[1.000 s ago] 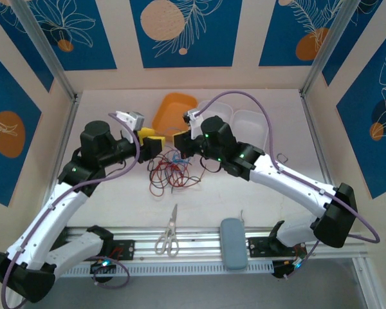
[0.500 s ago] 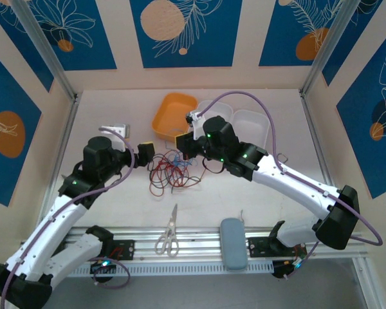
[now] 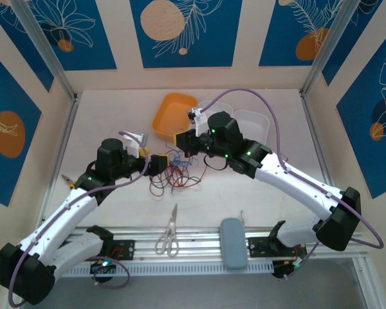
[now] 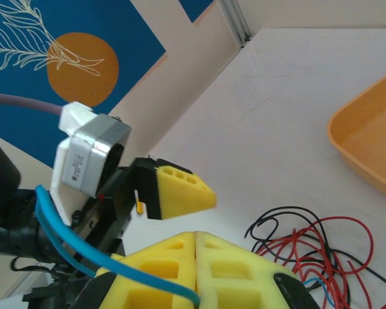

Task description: Untangle the cables

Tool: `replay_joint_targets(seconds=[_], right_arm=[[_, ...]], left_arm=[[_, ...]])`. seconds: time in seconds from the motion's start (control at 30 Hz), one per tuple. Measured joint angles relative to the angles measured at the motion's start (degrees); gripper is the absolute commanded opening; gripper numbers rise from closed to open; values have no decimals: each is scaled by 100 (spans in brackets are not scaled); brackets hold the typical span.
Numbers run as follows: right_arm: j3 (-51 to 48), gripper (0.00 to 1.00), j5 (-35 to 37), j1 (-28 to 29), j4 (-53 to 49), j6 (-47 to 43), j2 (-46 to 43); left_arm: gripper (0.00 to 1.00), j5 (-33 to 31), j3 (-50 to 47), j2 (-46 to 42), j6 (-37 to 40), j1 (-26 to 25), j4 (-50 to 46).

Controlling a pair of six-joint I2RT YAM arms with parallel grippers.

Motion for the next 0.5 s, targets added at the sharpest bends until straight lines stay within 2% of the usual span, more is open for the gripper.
replay_joint_targets(seconds=[0.2, 0.5], right_arm=[[7, 0, -385, -116, 70, 151, 0], [85, 0, -826, -116, 267, 334, 9]], left_arm=[[86, 710, -173, 337, -81, 0, 573], [86, 1152, -321, 863, -404, 0, 1578]])
